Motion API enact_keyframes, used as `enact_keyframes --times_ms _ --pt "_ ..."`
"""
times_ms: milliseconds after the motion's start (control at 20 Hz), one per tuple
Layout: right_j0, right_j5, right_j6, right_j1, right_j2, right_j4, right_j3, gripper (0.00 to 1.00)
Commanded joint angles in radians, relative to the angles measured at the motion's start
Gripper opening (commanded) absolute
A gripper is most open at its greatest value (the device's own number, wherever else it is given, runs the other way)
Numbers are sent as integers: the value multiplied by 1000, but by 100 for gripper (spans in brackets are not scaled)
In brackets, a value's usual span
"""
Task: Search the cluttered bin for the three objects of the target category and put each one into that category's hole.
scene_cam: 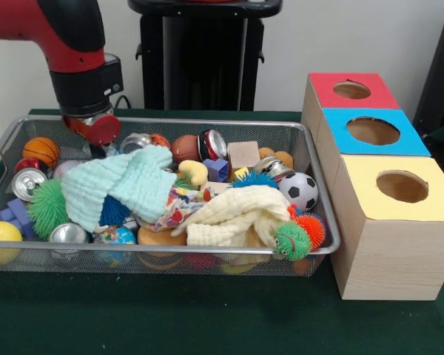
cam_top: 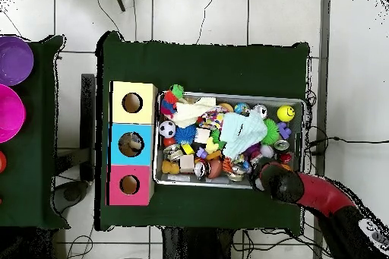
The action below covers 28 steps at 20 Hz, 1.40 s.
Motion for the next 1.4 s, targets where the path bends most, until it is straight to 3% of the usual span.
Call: enact_keyframes --times_ms 50,300,500,750,1050,1100,1400 --pt "73 498 -113 -9 -71 74 -109 0" --pt "81 617 -116 -111 -66 89 -135 0" --pt "39 622 -132 -160 -17 99 -133 0" --pt "-8 465 -109 -250 28 91 -69 0" --pt "-60 193 -47 -271 74 79 14 0" --pt "-62 137 -34 -271 73 73 26 100" --pt "-28 50 100 -277 24 133 72 100"
